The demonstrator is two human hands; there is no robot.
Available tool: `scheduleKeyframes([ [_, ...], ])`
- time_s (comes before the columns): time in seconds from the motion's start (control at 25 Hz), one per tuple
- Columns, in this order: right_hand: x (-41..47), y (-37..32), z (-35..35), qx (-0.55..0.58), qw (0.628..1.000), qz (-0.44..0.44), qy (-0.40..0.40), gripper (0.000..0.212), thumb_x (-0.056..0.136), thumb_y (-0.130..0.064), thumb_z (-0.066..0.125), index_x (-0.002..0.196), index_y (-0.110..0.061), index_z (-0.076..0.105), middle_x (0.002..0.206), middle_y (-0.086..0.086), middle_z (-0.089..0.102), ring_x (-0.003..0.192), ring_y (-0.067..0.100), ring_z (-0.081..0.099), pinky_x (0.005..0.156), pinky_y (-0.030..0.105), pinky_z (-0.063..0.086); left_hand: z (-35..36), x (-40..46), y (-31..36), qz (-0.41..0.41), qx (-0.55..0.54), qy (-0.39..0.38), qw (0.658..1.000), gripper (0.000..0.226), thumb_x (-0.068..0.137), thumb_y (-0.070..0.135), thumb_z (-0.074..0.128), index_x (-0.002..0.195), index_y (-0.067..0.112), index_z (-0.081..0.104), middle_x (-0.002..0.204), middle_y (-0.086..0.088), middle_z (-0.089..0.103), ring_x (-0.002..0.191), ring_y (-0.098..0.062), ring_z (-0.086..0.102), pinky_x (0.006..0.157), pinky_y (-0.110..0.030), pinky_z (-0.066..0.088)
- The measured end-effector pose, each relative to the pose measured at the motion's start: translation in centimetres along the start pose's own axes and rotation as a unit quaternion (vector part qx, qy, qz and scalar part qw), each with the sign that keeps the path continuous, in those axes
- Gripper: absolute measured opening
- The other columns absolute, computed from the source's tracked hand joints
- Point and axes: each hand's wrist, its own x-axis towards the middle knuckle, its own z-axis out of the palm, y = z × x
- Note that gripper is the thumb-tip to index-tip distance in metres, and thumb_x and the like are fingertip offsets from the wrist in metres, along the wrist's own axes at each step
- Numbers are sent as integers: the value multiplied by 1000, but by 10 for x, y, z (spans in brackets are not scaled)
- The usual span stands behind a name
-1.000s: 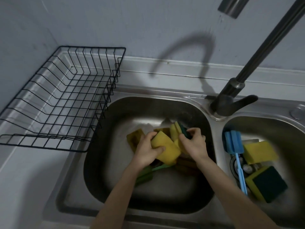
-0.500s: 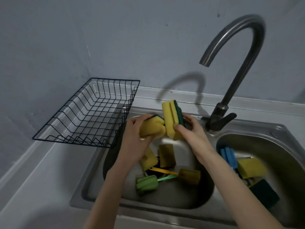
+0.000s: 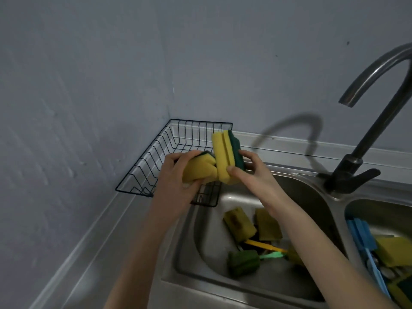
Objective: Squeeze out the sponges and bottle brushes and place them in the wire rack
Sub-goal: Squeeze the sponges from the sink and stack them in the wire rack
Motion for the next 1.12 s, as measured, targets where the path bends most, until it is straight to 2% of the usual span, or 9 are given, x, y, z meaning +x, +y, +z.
scheduleKeyframes([
  [0.16,26,-11,29,-42,999,-10,-13,61,84,-25,62,138,-25,34,135,2,46,105,11,48,72,15,41,-19,14,-29,-4,15,4,1000,55,77,18,66,127,23,44,130,-13,37,109,-13,33,88,-26,29],
  [0.24,42,-15,37,-76,997,-14,-17,62,83,-24,63,138,-23,34,137,4,46,105,13,47,75,16,43,-23,21,-45,-16,21,11,1000,55,77,17,66,127,23,44,129,-14,39,112,-21,38,87,-28,30],
  [0.36,77,-19,45,-152,988,-11,-13,63,82,-24,65,137,-20,35,139,6,47,114,20,51,86,24,44,-24,33,-68,-47,21,17,999,56,78,16,65,128,26,44,130,-13,41,118,-28,39,87,-30,33],
  [0.52,131,-17,53,-225,974,3,-30,66,81,-21,66,139,-15,34,140,7,46,122,23,50,84,21,38,-18,52,-96,-99,6,-1,995,58,79,17,63,131,28,39,132,-9,40,119,-25,38,87,-30,34],
  [0.72,196,1,72,-294,954,6,-57,68,81,-19,67,139,-11,33,138,11,48,123,25,50,83,21,39,-7,74,-115,-128,0,-2,992,59,78,20,65,131,28,39,131,-3,41,113,-15,37,86,-29,35],
  [0.8,220,13,85,-324,943,-3,-73,69,79,-20,68,139,-11,34,136,12,49,123,26,49,89,23,41,-3,84,-120,-140,-1,-1,990,60,78,22,65,132,27,37,132,-1,41,117,-16,38,87,-30,37],
  [0.88,240,26,97,-365,926,-24,-89,69,78,-21,68,138,-11,35,136,14,47,123,29,46,101,32,43,0,93,-124,-146,-6,0,989,61,78,23,64,132,27,36,133,0,41,120,-18,38,88,-31,38],
  [0.96,257,35,105,-388,916,-43,-96,68,79,-22,67,138,-12,35,138,14,45,124,31,43,105,40,41,4,100,-129,-141,2,1,990,60,78,23,64,132,27,37,134,0,42,120,-18,38,87,-30,38],
  [1.12,278,48,113,-398,909,-68,-106,62,82,-18,62,138,-10,37,145,11,37,131,29,35,110,35,31,9,108,-138,-135,10,1,991,60,77,23,65,131,26,39,129,2,43,114,-13,37,84,-27,34],
])
